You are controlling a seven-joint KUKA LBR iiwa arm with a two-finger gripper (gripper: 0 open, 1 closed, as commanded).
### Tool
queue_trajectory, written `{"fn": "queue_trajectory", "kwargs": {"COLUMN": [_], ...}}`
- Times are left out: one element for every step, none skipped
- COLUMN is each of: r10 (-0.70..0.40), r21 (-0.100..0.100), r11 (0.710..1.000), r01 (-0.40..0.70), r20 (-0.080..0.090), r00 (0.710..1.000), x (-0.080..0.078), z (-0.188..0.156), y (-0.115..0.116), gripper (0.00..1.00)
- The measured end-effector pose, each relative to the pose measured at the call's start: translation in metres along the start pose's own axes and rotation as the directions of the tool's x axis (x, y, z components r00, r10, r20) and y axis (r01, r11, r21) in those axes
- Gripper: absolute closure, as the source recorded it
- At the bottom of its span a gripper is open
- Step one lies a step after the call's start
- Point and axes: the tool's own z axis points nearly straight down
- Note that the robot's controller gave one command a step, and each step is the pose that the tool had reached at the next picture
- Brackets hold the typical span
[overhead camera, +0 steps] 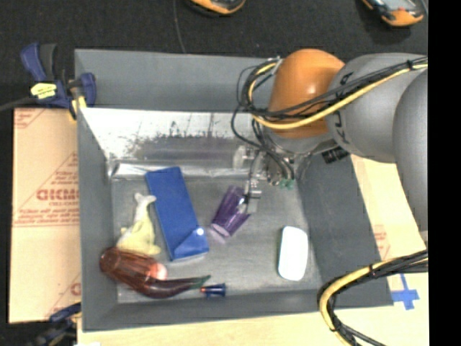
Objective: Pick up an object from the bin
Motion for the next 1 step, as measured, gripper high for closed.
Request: {"fn": "queue_trajectory", "kwargs": {"r10": [-0.248], "r21": [0.002], "r11": [0.969], "r01": [0.248], "r20": [0.007], "r00": [0.969], "x": [0.0284], "z": [0.0647], "y": [-0.0117], "gripper": [0.0]}}
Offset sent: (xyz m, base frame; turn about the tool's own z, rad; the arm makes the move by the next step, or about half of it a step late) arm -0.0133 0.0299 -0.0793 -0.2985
